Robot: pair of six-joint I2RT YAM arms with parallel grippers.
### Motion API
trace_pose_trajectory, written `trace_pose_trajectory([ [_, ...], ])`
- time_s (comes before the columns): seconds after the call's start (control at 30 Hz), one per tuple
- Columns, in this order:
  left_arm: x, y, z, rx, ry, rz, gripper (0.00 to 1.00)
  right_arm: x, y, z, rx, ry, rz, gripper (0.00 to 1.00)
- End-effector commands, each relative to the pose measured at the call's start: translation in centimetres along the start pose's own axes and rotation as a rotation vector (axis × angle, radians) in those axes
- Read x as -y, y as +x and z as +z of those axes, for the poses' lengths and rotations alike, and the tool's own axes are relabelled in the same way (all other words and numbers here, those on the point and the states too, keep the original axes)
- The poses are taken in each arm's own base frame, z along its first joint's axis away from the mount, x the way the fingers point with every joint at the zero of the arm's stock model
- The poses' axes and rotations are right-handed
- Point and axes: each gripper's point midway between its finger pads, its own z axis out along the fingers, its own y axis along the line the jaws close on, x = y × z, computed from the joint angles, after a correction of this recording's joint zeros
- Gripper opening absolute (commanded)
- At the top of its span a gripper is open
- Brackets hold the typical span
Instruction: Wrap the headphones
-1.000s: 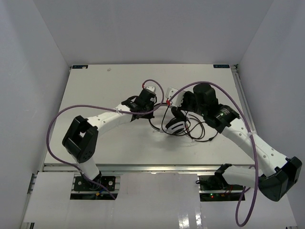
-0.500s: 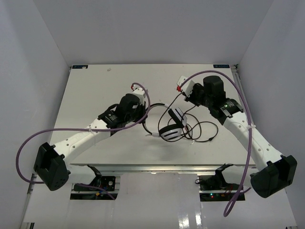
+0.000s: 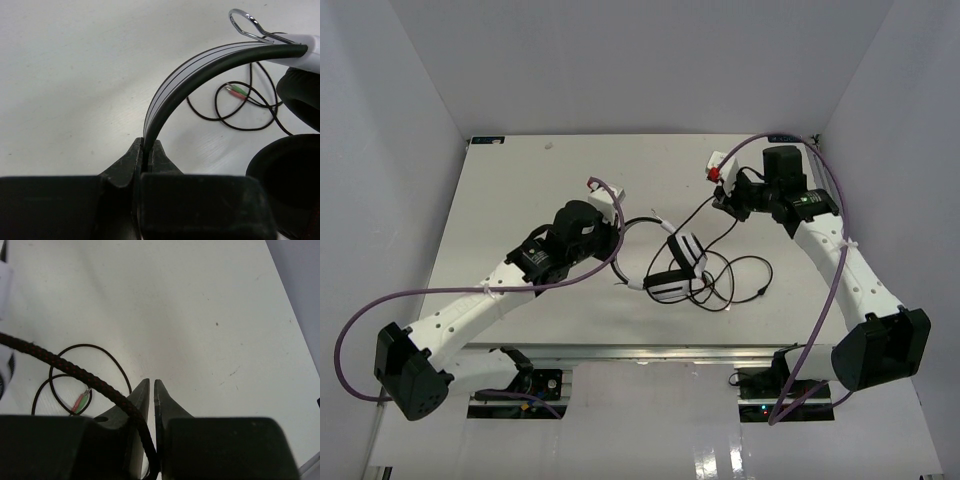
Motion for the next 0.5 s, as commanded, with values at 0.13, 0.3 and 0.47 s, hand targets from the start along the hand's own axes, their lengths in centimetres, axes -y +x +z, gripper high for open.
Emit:
trace_pose_trajectory([
  [0.13,-2.7,-3.2,-0.6,0.073,-0.161,0.107,0.00,-2.5,-5.7,-2.9,0.180,-0.176,-0.130,0.18],
  [0.3,-3.0,-2.8,0.0,0.057,-0.178,0.108,0.00,-3.9,-6.7,-2.5,0.225,-0.262,-0.027,0.17],
  [0.47,-3.5,-2.3,0.4,0.037,-0.203,0.127,0.00,-3.0,-5.8,-2.2,0.126,-0.203,-0.019,0.15],
])
